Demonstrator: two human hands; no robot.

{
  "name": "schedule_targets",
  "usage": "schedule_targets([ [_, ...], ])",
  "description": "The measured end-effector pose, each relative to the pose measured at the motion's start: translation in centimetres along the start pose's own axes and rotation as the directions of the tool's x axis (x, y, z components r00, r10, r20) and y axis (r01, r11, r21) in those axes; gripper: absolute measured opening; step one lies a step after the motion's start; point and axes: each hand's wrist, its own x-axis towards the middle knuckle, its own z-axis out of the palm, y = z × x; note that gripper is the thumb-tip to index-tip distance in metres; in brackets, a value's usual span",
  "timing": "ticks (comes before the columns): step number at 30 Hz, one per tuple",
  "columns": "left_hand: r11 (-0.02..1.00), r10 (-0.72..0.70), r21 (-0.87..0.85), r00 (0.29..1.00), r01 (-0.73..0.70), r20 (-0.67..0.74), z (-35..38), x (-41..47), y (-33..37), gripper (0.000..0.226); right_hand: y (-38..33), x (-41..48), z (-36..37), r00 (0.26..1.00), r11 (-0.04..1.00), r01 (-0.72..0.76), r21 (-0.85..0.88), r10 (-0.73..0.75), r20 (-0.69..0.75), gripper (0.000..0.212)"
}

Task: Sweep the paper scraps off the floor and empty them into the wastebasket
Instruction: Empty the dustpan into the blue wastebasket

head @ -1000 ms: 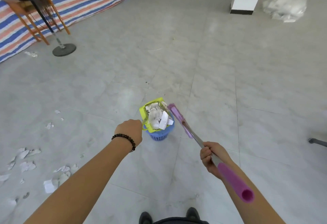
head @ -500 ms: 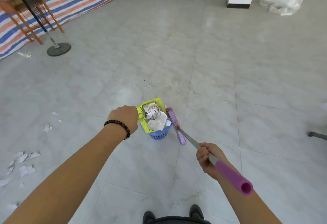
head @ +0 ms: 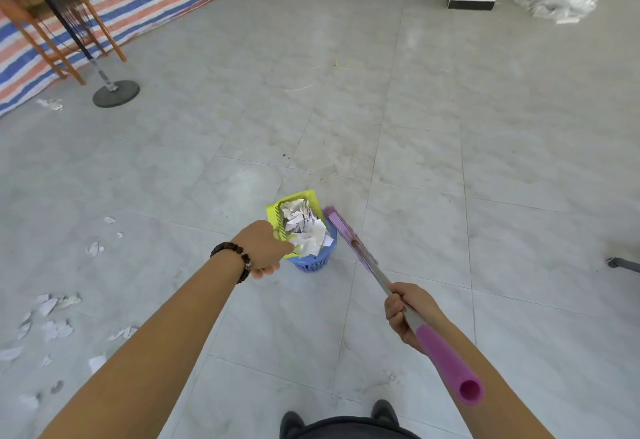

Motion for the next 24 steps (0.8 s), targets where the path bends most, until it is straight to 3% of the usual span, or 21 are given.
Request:
schedule_targets([
  [2, 0.915, -0.095, -0.375, 0.983, 0.150, 0.160, 0.8, 0.0, -0.4, 0.014, 0.1, 0.1, -0.1, 1.000, 1.000, -0.007, -0.011, 0.007, 0.001, 0.015],
  [4, 0.661, -0.091, -0.683, 0.937, 0.309, 0.337, 2.2, 0.2, -1.2, 0.015, 0.3, 0.3, -0.1, 1.000, 1.000, -0.020, -0.003, 0.020, 0.015, 0.015],
  [6, 0.349, -0.035, -0.821, 0.882, 0.452, 0.471, 3.7, 0.4, -1.9, 0.014, 0.3, 0.3, -0.1, 0.999, 0.999, -0.034, 0.008, 0.034, 0.025, 0.016],
  [7, 0.254, -0.004, -0.833, 0.861, 0.492, 0.508, 4.4, 0.5, -2.1, 0.010, 0.3, 0.3, -0.1, 0.999, 0.999, -0.038, 0.010, 0.038, 0.027, 0.017],
  [8, 0.223, 0.020, -0.833, 0.852, 0.506, 0.523, 5.2, 0.6, -2.3, 0.006, 0.4, 0.2, -0.1, 0.999, 0.999, -0.041, 0.010, 0.041, 0.026, 0.018],
  [19, 0.392, -0.019, -0.810, 0.884, 0.437, 0.468, 7.0, 1.3, -3.6, 0.008, 0.7, -0.1, -1.5, 1.000, 1.000, -0.006, -0.022, 0.006, -0.001, 0.017],
  [24, 0.623, -0.147, -0.638, 0.869, 0.453, 0.473, 12.1, 1.5, -8.3, 0.012, 1.5, -0.2, -2.1, 1.000, 0.999, -0.003, -0.035, 0.003, -0.005, 0.017],
])
